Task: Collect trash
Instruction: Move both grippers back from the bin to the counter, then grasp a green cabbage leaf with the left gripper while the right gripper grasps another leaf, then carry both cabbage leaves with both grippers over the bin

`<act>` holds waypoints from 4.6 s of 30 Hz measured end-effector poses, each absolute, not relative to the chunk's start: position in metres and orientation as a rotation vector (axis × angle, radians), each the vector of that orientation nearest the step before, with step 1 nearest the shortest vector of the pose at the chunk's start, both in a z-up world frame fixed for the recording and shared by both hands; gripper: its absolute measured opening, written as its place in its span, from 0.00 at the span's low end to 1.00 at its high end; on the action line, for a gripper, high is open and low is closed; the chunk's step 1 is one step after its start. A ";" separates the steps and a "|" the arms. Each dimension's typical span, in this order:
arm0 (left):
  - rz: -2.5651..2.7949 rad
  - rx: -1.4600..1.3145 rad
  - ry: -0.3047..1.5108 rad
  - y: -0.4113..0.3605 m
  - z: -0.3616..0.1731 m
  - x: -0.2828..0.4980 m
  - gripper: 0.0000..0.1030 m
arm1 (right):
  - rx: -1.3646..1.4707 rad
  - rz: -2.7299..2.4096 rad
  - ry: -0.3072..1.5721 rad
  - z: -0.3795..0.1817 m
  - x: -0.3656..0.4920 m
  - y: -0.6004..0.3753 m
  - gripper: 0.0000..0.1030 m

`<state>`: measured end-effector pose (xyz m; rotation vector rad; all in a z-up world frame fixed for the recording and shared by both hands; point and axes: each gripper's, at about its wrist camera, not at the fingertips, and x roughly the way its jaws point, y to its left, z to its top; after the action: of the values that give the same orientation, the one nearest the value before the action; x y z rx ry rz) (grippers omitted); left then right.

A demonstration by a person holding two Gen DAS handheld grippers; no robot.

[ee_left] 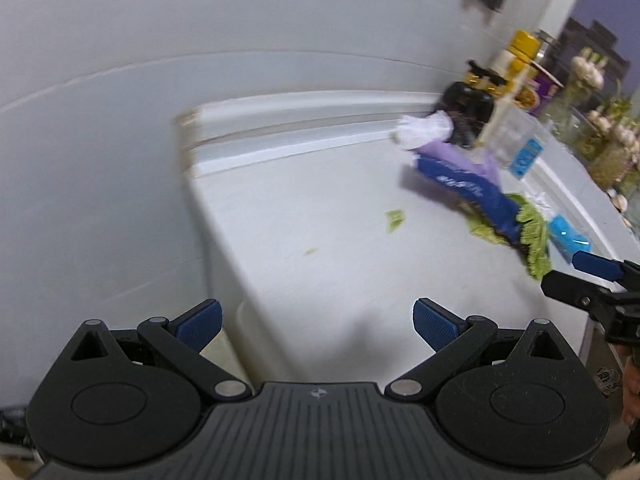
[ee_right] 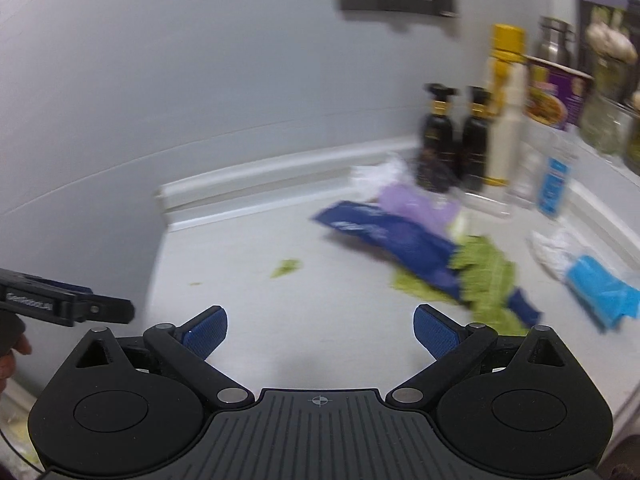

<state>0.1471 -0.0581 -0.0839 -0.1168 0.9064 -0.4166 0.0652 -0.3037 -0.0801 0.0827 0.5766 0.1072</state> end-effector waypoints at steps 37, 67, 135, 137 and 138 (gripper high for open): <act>-0.753 0.228 1.041 -0.357 -0.091 0.287 0.36 | 0.522 -0.045 0.652 -0.114 0.158 -0.437 0.38; -0.757 0.172 0.993 -0.339 -0.071 0.276 0.26 | 0.531 -0.142 0.539 -0.074 0.113 -0.441 0.14; -0.613 -0.337 0.847 -0.059 -0.022 0.168 0.08 | 0.472 0.167 0.659 -0.018 0.045 -0.249 0.14; -0.584 -0.364 0.862 -0.044 -0.029 0.164 0.08 | 0.454 0.198 0.678 -0.022 0.046 -0.232 0.14; -0.570 -0.375 0.868 -0.036 -0.033 0.163 0.08 | 0.446 0.215 0.688 -0.023 0.047 -0.224 0.14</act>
<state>0.1626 -0.0362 -0.0327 -0.3747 0.8677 -0.5698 0.0466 -0.2240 -0.0232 0.4464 0.6875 0.2146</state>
